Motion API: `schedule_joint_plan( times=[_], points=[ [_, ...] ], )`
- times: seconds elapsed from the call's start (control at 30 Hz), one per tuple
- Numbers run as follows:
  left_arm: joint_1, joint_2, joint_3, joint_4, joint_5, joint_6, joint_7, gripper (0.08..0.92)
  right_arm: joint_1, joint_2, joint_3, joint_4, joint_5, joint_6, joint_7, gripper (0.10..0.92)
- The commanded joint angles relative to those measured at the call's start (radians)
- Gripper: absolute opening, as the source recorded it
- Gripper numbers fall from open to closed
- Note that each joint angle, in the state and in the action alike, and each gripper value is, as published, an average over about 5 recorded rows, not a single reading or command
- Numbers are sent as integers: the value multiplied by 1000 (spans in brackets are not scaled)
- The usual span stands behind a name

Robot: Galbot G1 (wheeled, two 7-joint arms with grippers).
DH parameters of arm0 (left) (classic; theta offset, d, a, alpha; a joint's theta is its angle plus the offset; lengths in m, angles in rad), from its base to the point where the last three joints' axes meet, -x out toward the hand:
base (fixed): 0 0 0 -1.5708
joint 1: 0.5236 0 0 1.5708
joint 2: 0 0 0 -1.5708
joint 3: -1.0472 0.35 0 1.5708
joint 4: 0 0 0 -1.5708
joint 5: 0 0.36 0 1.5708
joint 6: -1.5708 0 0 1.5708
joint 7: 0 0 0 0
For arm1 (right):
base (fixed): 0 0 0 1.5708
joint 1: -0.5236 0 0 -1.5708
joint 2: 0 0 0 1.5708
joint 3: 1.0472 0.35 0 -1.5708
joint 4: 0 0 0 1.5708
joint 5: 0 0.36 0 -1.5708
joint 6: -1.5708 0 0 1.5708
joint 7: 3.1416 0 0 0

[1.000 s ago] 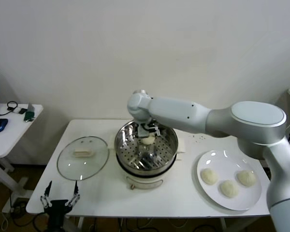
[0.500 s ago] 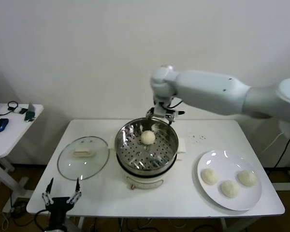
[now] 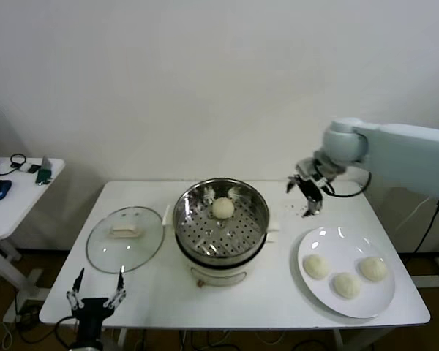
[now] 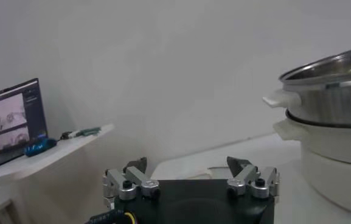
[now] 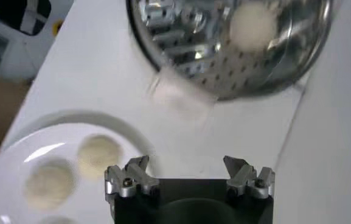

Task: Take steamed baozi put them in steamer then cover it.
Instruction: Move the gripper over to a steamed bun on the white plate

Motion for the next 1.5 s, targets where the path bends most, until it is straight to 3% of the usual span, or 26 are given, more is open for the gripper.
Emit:
schedule_joint_plan(
  times=[0.03, 0.6, 0.9, 1.5],
  points=[
    [8, 0, -3, 1, -1, -3, 2, 823, -84, -204, -67, 66, 10, -123, -28, 823],
    [20, -1, -20, 9, -3, -6, 6, 823, -502, -144, 225, -102, -83, -136, 8, 823],
    [17, -2, -16, 16, -2, -4, 3, 823, -555, -101, 271, -184, -84, -134, 14, 823],
    [6, -7, -8, 15, 8, 1, 4, 823, -591, -55, 303, -204, -66, -131, 19, 812]
  ],
)
